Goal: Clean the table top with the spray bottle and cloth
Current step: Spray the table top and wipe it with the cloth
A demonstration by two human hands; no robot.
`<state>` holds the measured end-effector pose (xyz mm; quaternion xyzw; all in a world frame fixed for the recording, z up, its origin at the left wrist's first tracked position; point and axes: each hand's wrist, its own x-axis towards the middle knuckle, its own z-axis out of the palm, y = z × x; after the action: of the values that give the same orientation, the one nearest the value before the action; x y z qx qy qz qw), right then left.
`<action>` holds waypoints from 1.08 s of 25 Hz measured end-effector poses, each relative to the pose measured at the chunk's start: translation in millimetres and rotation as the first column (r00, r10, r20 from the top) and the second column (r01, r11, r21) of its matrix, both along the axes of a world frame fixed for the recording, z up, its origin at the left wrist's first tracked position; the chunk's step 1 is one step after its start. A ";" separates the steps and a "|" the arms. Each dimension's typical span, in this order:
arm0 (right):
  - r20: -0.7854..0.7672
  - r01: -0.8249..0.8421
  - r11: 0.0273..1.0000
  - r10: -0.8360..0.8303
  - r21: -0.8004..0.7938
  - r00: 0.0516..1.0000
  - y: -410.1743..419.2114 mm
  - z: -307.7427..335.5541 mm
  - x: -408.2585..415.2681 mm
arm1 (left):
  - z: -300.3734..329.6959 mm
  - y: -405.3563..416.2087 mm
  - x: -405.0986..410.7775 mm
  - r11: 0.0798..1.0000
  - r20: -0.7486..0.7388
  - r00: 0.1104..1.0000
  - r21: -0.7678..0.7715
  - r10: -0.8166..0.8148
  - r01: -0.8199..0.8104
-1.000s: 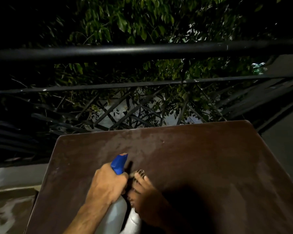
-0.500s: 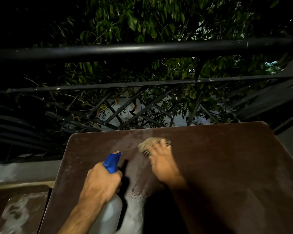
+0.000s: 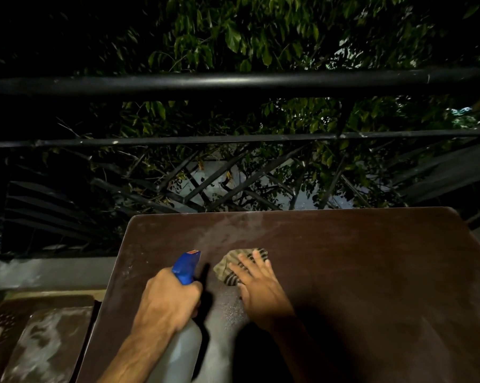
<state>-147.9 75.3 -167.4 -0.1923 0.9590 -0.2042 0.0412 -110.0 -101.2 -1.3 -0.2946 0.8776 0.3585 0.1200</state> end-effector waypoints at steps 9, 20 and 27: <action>0.012 -0.454 0.872 0.459 0.182 0.888 -9.7 -22.1 37.7 | 3.5 -5.2 5.0 0.997 -0.031 0.998 0.060 0.053 -0.051; -0.032 0.142 0.989 -0.141 0.030 0.989 -29.6 22.6 -70.6 | 0.3 -30.0 8.8 0.997 -0.033 0.996 0.026 0.078 -0.077; -0.074 -0.522 0.836 0.539 0.172 0.839 -89.4 -14.6 40.0 | -3.2 -45.7 4.9 0.998 -0.035 0.997 -0.021 0.063 -0.063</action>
<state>-107.9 -14.1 -182.0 -0.4589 0.8809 -0.1025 0.0529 -105.1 -146.9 -4.5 -0.3173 0.8737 0.3575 0.0904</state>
